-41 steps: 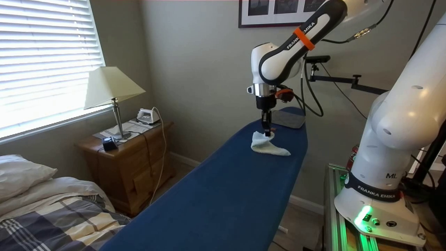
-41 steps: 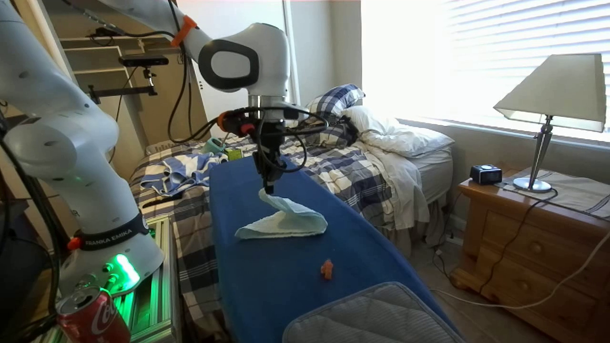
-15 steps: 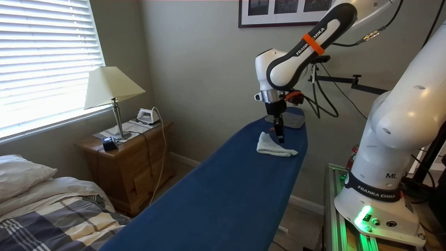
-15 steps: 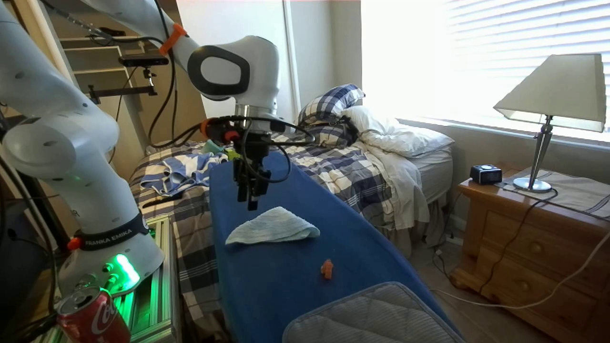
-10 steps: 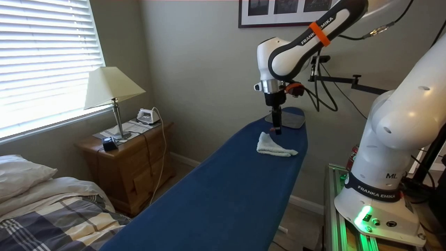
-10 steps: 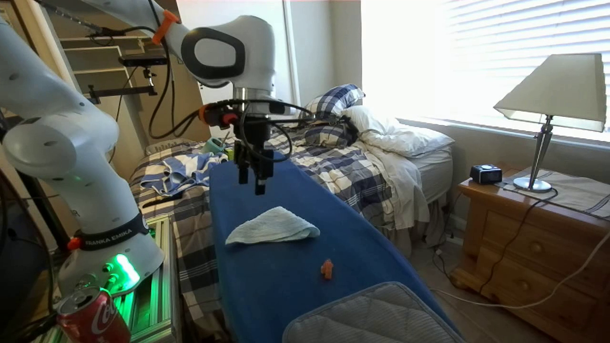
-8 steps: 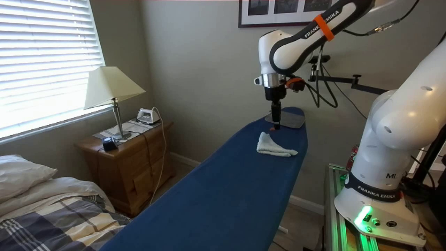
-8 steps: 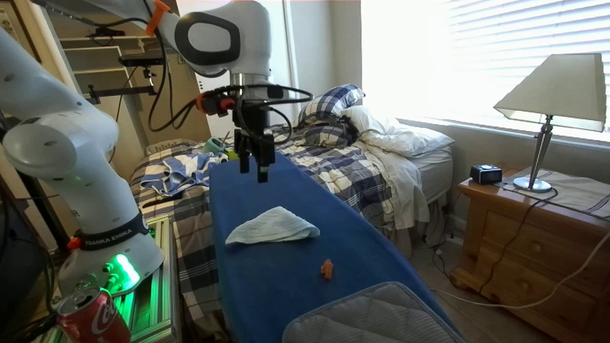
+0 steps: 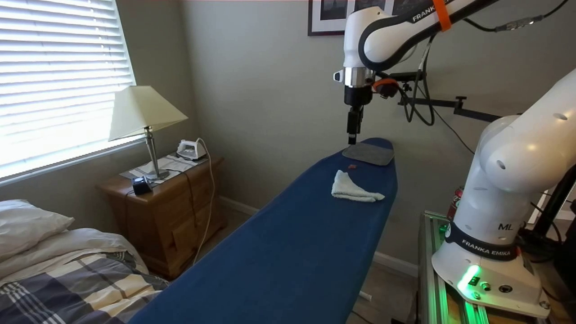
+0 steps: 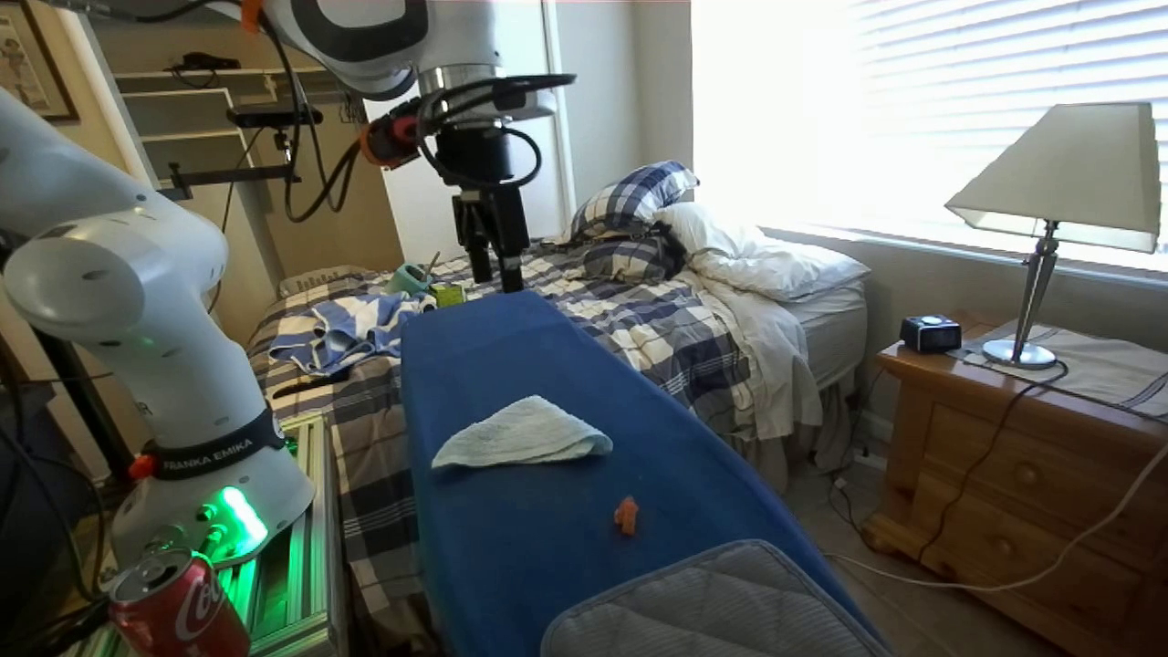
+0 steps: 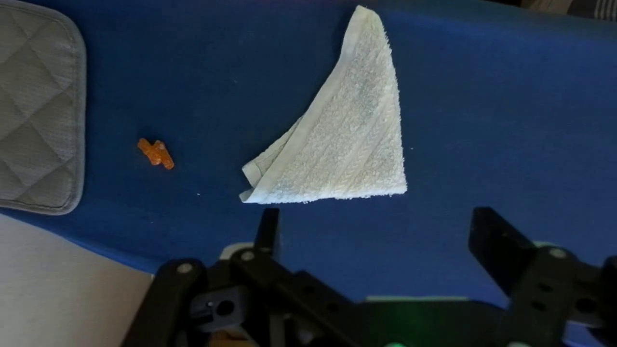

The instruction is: Fold the cloth

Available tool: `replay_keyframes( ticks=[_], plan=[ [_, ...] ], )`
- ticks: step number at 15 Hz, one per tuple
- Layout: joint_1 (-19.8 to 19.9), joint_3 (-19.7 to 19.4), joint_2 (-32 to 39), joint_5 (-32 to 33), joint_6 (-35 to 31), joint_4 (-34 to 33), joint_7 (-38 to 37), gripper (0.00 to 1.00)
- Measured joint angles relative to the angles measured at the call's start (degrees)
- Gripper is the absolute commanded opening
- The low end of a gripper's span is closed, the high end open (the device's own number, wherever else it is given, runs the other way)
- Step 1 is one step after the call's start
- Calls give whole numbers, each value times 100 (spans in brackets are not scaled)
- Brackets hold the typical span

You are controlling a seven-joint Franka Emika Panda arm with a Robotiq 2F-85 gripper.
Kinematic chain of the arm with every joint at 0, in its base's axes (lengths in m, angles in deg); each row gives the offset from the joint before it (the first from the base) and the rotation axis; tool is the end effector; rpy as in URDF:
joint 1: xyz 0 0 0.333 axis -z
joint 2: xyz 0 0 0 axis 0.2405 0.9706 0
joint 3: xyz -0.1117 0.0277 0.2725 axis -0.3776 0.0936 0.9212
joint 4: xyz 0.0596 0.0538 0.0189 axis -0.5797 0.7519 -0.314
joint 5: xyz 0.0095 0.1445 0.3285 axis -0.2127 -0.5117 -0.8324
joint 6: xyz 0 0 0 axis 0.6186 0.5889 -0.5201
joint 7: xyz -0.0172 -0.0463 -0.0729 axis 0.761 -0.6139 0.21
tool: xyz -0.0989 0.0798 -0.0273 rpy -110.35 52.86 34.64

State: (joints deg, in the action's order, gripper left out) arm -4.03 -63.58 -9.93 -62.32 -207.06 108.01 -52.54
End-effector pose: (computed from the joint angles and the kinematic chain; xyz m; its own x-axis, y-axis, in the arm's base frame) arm 0.3223 -0.1300 0.4037 0.9981 0.0540 -0.0296 0.0570 -0.9924 0.1091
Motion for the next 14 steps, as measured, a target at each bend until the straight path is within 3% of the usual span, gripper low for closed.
replay_keyframes(
  ticks=[7, 14],
  plan=[
    [8, -644, 548, 24, -376, -87, 994, 100],
    [23, -787, 894, 22, -466, -178, 1111, 100]
  ],
)
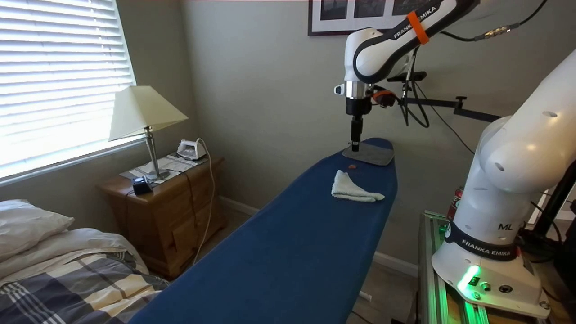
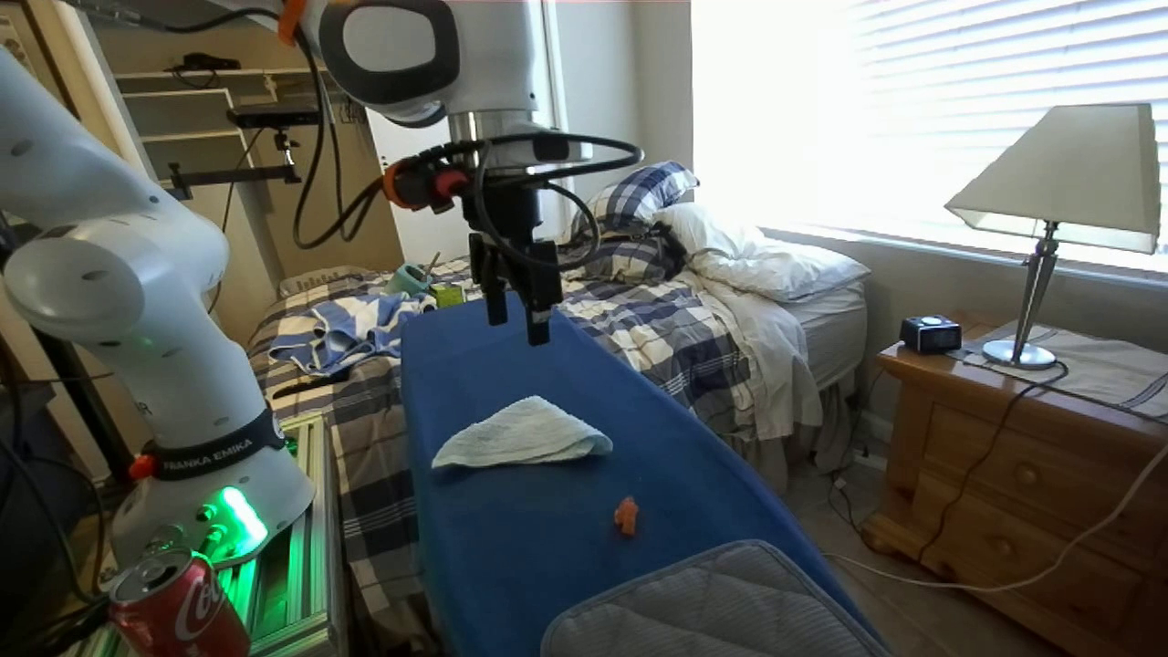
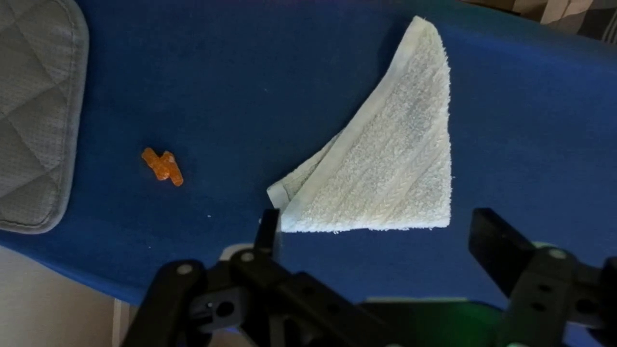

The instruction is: Fold the cloth

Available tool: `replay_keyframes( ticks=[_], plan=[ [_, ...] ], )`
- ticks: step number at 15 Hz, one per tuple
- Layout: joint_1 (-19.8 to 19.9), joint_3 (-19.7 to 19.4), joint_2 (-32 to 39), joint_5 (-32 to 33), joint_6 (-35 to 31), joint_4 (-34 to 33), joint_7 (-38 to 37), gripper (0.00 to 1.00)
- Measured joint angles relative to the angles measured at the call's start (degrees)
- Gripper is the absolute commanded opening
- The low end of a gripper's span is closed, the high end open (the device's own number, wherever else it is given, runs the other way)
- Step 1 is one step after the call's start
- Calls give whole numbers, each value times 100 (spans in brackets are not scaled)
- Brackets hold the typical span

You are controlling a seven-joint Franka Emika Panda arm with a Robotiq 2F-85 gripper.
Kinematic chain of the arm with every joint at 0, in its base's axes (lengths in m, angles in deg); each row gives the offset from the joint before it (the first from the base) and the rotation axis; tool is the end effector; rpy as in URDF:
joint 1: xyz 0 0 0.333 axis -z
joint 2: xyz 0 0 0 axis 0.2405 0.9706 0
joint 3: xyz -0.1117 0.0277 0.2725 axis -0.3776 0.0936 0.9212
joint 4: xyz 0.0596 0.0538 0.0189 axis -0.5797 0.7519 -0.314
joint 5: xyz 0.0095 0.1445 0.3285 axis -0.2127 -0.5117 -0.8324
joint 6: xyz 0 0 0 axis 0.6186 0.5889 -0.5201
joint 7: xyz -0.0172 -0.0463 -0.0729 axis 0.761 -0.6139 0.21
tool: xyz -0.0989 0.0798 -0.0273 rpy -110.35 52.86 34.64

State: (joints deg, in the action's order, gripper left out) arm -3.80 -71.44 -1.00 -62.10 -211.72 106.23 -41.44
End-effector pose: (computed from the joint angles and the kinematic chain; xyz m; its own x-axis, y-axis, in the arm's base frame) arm 0.3271 -0.1820 0.3633 0.9886 0.1309 -0.0750 0.1342 -0.9901 0.0401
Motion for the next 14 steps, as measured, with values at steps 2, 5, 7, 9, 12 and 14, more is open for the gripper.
replay_keyframes(
  ticks=[2, 5, 7, 9, 12, 14],
  plan=[
    [4, -164, 283, -16, -112, -61, 173, 100],
    [8, -326, 760, -80, -328, -191, 385, 100],
    [9, -373, 1077, -203, -545, -288, 523, 100],
    [12, -391, 1400, -388, -786, -393, 698, 100],
    [26, -391, 1860, -765, -1049, -558, 1043, 100],
    [39, -380, 2126, -1037, -1145, -669, 1325, 100]
  ],
)
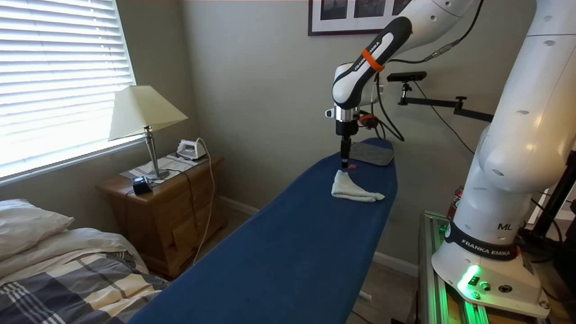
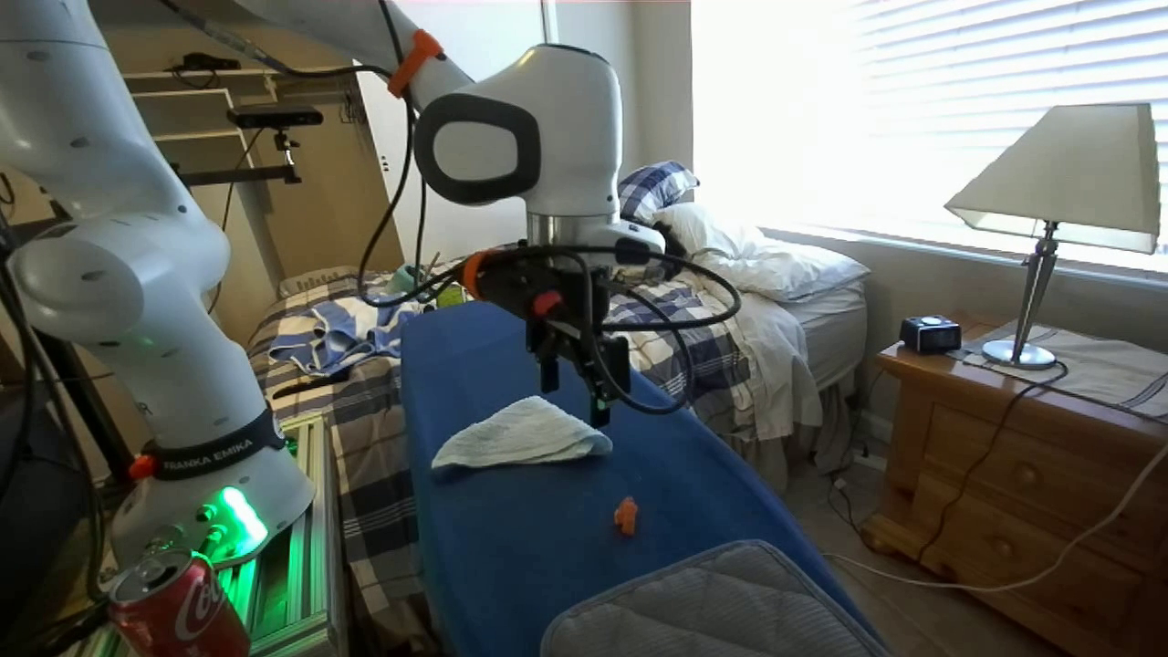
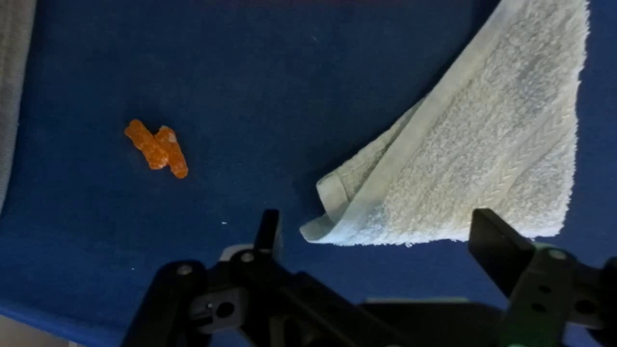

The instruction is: Fold the cloth

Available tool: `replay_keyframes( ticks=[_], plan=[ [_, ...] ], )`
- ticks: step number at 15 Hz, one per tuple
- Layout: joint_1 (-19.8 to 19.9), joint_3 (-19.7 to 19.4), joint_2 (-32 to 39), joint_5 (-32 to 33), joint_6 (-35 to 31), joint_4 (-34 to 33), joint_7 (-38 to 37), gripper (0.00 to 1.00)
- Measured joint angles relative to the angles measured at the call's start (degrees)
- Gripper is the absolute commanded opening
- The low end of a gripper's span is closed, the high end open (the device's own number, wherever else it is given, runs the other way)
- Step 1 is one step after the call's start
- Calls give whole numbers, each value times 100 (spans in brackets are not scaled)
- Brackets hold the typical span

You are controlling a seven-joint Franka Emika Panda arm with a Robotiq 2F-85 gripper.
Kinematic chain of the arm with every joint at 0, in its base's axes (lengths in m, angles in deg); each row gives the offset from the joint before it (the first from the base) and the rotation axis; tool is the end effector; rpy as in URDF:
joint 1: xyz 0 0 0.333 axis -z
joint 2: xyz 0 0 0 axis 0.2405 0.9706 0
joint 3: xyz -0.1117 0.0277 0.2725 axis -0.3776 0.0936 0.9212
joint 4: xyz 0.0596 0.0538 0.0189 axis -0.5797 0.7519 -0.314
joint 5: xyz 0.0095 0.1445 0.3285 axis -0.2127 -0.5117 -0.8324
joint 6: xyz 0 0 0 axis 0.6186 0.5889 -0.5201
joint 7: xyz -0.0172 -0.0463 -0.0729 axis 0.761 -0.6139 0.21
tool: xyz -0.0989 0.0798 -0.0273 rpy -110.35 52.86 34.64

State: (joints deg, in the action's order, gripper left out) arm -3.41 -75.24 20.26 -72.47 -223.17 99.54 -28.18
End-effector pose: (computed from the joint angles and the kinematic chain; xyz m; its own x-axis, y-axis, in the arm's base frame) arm 0.3677 -0.2300 0.2806 0.9815 0.1719 -0.0846 0.1686 -0.9847 -0.0444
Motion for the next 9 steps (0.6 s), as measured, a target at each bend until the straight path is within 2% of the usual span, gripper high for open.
replay_keyframes(
  ticks=[3, 5, 9],
  plan=[
    [63, 69, 321, -354, -8, -157, 416, 100],
    [122, 136, 494, -507, -8, -241, 638, 97],
    [254, 317, 776, -705, -8, -382, 1020, 100]
  ],
)
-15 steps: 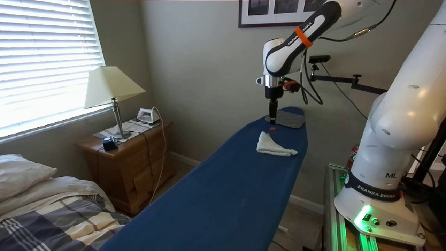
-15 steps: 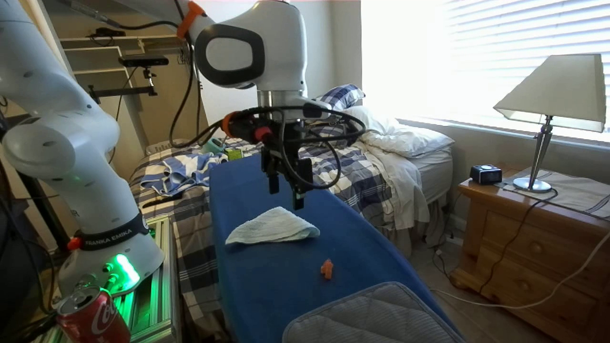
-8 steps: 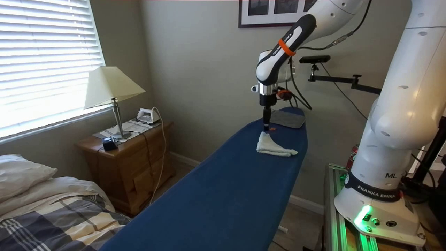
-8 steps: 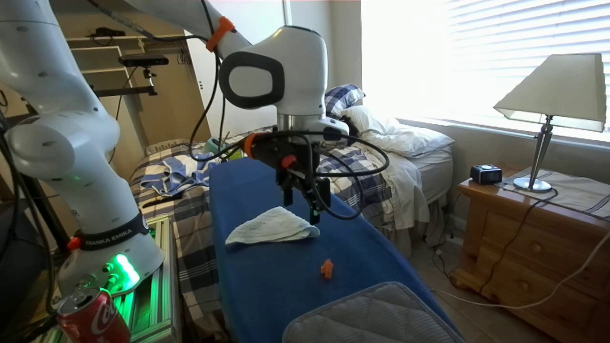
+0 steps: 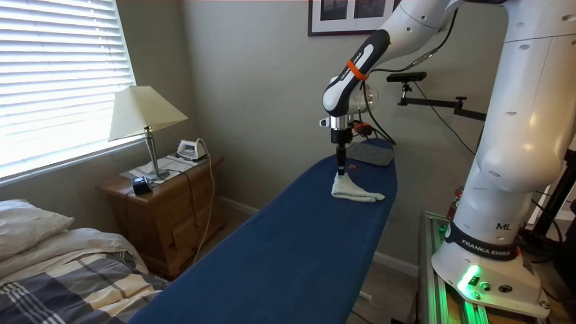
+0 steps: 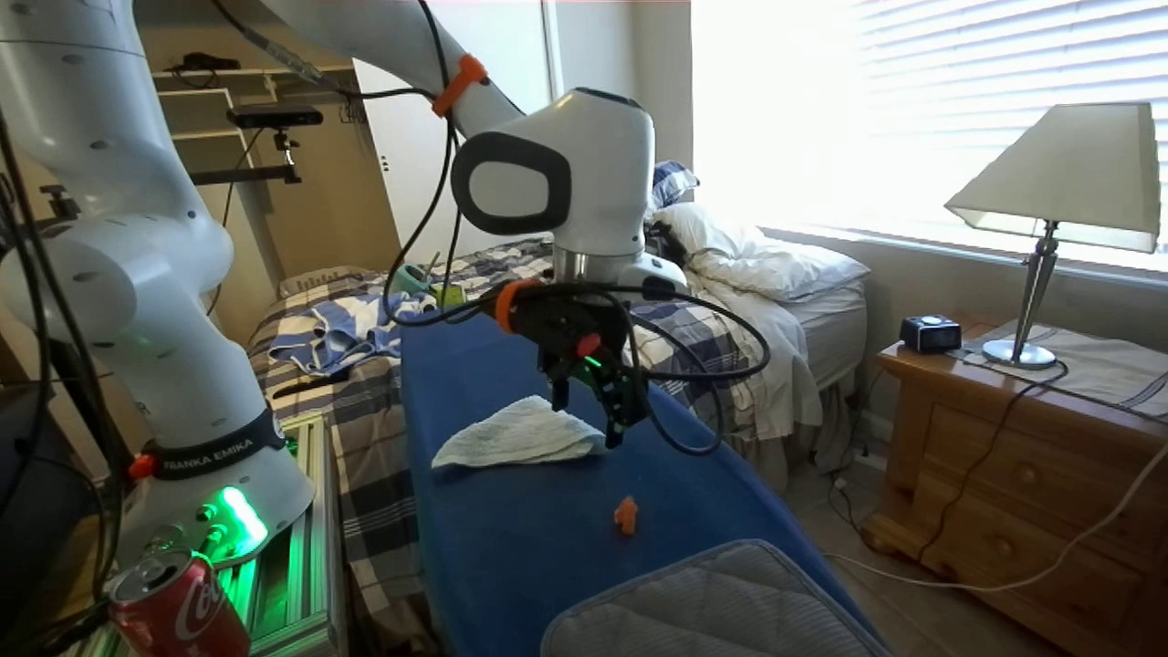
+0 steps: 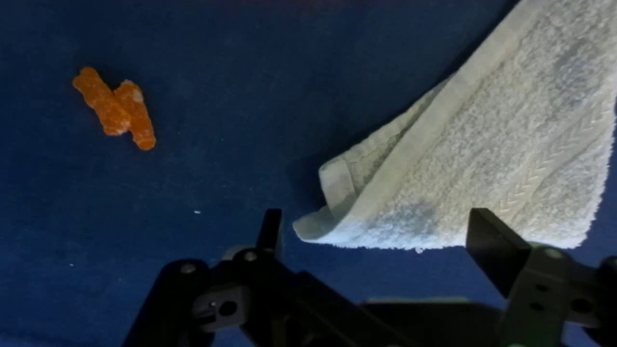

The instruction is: Fold the cloth

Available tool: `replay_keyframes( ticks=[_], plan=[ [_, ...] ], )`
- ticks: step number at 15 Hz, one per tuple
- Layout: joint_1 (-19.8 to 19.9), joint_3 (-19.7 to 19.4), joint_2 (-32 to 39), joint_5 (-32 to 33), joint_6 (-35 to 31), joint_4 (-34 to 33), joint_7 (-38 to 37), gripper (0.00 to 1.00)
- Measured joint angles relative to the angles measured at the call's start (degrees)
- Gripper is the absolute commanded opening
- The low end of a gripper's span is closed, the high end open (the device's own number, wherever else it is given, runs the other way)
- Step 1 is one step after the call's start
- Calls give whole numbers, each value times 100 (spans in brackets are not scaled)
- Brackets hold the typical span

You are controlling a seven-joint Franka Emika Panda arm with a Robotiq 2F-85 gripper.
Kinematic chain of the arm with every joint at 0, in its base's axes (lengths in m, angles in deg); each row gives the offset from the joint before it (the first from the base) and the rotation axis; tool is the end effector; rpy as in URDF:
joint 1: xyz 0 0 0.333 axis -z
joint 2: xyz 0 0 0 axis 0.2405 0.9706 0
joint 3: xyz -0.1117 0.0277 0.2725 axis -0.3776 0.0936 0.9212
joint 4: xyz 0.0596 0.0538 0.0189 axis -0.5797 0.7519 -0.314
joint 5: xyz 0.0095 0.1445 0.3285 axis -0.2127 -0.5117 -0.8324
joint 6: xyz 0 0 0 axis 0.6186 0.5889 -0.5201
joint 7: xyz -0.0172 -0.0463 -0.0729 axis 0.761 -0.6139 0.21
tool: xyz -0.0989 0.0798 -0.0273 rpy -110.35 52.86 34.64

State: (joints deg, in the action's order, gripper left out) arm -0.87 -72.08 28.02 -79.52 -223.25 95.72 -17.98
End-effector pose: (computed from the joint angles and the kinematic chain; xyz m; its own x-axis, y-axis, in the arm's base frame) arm 0.3840 -0.2333 0.2478 0.9594 0.2676 -0.0897 0.2559 -0.9588 -0.1238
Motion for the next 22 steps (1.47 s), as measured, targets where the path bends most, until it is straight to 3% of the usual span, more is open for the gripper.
replay_keyframes(
  ticks=[3, 5, 6, 15, 18, 22],
  plan=[
    [70, 135, 166, -56, -8, -84, 203, 95],
    [110, 218, 266, -58, -39, -129, 289, 71],
    [124, 252, 312, -58, -43, -156, 309, 69],
    [255, 406, 463, -58, -46, -329, 448, 5],
    [256, 444, 456, -58, -46, -335, 456, 0],
    [255, 515, 421, -58, -44, -335, 460, 3]
  ],
)
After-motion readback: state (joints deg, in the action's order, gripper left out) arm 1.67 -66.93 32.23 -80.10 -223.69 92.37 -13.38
